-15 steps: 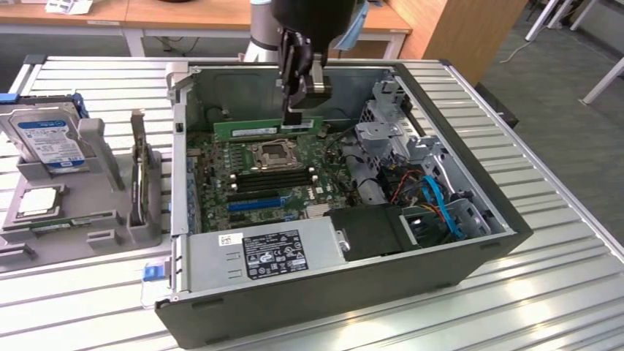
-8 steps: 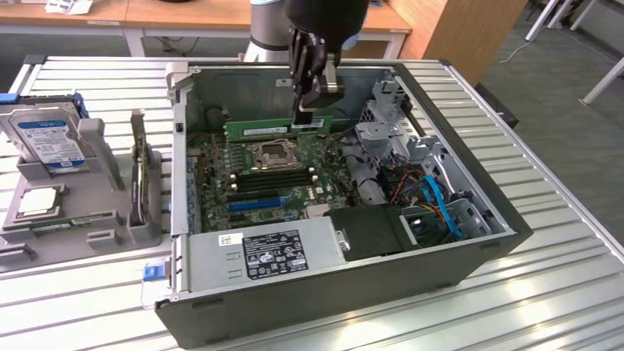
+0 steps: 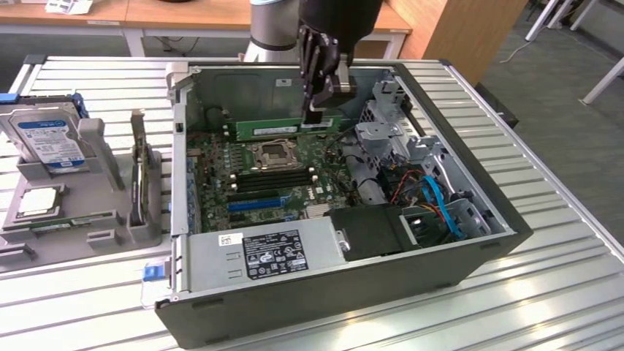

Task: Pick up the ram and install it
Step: 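Pick up the ram and move it above insertion slot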

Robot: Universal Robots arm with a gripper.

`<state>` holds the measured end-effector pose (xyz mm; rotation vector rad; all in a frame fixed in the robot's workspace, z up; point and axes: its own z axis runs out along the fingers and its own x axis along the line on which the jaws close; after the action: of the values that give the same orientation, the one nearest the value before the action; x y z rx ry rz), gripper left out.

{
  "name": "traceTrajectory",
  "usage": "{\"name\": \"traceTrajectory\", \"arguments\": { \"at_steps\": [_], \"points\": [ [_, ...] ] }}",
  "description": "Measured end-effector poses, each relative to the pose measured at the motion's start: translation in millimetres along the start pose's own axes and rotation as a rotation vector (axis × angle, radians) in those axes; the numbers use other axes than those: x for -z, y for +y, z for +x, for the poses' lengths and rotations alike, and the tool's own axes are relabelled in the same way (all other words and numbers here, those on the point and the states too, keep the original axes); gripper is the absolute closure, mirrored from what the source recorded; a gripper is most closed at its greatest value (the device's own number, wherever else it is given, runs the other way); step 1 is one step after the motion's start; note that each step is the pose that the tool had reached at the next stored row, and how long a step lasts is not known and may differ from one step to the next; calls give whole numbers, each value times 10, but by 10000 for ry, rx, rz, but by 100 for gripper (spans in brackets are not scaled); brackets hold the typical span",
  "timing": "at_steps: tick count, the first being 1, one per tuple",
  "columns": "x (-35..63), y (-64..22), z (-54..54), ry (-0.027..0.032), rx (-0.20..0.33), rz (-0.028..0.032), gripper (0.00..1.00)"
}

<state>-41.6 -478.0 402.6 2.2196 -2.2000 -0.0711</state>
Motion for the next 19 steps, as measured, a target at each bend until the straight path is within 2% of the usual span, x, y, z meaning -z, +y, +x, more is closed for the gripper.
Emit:
{"name": "traceTrajectory", "arguments": {
  "at_steps": [8,19],
  "points": [
    [-1,-4,-12,-1,-1,1,89],
    [-18,-6,-215,-1,-1,2,89]
  ]
}}
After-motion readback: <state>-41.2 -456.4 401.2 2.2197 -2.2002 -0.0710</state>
